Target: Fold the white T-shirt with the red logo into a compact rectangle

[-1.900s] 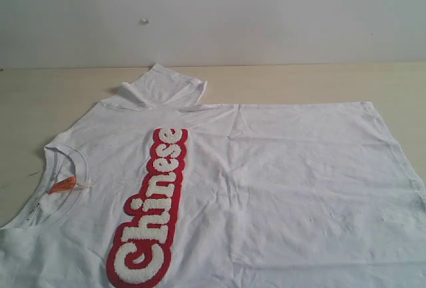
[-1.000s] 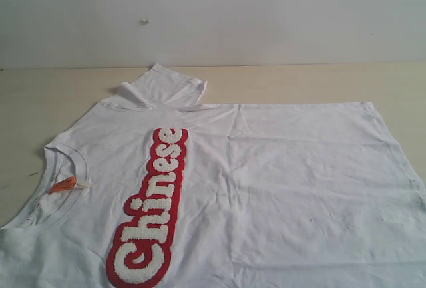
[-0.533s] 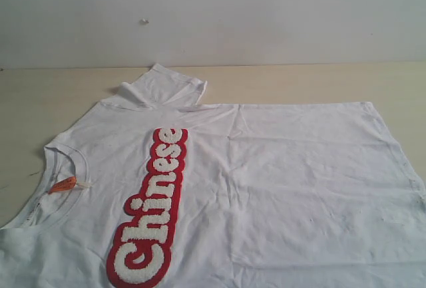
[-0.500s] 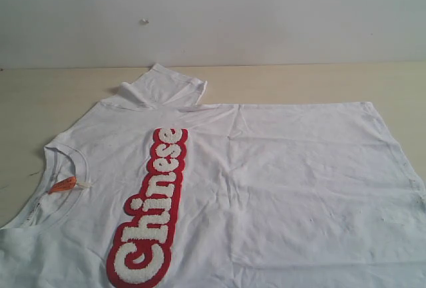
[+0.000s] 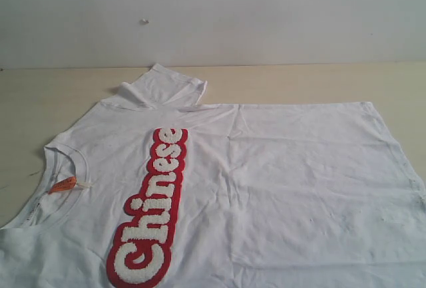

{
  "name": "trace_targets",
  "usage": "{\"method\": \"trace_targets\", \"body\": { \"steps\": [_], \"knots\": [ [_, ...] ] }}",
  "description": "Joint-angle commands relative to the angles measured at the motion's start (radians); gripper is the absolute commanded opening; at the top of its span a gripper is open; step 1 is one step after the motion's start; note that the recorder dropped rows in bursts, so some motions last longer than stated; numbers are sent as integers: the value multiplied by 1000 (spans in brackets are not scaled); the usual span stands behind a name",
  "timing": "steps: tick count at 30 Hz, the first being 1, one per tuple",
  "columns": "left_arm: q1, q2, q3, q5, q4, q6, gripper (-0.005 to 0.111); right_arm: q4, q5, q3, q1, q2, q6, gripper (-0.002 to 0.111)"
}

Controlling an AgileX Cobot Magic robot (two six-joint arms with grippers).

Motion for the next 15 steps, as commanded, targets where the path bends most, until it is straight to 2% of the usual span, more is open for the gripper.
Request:
{"method": "trace_targets", "body": {
  "steps": [1, 8, 15],
  "knots": [
    [1, -6, 1, -123, -7, -13, 36, -9, -117, 4, -4, -7, -1, 0],
    [1, -6, 1, -306, -7, -4, 36, 90, -339, 4, -4, -7, 13, 0],
    [1, -6, 1, -356, -7, -46, 36, 165, -412, 4, -4, -7, 219, 0]
  ]
}}
